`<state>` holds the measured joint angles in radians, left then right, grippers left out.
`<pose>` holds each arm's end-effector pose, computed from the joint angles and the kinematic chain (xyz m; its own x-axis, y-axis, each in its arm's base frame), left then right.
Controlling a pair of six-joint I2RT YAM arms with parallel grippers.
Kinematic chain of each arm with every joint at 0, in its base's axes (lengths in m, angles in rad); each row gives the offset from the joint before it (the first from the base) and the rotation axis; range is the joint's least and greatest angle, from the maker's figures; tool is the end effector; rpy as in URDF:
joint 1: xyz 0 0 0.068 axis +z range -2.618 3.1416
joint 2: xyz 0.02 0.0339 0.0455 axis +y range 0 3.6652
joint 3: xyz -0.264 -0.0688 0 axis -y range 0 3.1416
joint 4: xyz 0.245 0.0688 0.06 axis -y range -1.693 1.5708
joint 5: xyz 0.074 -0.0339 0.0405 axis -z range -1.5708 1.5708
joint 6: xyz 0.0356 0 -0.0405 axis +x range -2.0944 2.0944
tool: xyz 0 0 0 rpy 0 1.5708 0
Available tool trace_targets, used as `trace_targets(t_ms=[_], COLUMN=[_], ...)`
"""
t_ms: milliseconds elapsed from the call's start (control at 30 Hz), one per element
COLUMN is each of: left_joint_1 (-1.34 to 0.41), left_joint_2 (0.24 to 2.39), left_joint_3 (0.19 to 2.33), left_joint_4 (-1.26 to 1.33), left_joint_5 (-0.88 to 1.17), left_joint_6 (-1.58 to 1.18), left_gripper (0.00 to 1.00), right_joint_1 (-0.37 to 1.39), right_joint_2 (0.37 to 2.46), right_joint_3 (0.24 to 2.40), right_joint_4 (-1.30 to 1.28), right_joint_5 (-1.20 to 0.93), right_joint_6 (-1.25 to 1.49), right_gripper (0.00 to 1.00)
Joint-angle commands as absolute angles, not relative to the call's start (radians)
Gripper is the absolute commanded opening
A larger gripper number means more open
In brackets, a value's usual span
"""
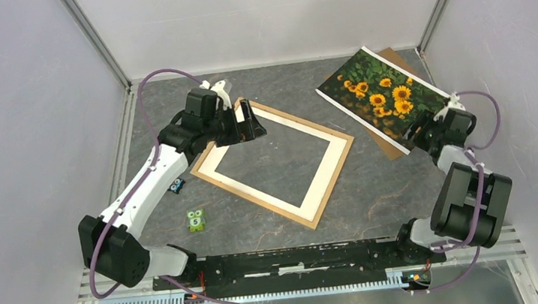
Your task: Put the photo into the frame
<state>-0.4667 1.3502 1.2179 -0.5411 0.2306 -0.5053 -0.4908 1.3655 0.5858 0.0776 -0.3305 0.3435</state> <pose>0.2624 -0.1413 0.3305 -0.7766 -0.1364 -0.6150 0.2533 0.8263 -0.5031 0.2390 -0.1146 0.1728 -0.4598 0.6069 -0.6483 0.4059 0.7929 0.4545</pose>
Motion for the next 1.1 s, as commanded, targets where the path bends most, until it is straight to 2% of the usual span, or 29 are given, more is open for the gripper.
trace_targets(t_ms=[0, 233, 467, 700, 900, 1067], left_joint_1=[-0.469, -0.485, -0.517, -0.571, -0.602, -0.617], left_joint_2=[1.366, 1.429, 1.490, 1.555, 1.599, 1.674], left_joint_3=[1.212, 1.243, 1.290, 1.321, 1.359, 1.412], left_joint_4=[-0.453, -0.454, -0.446, -0.417, -0.416, -0.376], left_joint_5=[0.320, 0.382, 0.398, 0.424, 0.421, 0.417], left_joint_6=[-0.489, -0.508, -0.622, -0.686, -0.699, -0.726], left_gripper=[1.00, 1.00, 1.00, 1.00, 1.00, 1.00], right_joint_1=[-0.409, -0.310, -0.277, -0.212, -0.182, -0.174], right_joint_2=[1.460, 1.651, 1.704, 1.625, 1.439, 1.377], right_joint_3=[0.740, 0.906, 0.870, 0.682, 0.486, 0.566], right_joint_4=[0.071, 0.045, 0.017, 0.008, 0.033, 0.019], right_joint_5=[-0.244, -0.134, -0.104, -0.156, -0.285, -0.306], right_joint_6=[0.262, 0.228, 0.260, 0.331, 0.382, 0.313], right_gripper=[0.71, 0.70, 0.70, 0.69, 0.69, 0.69])
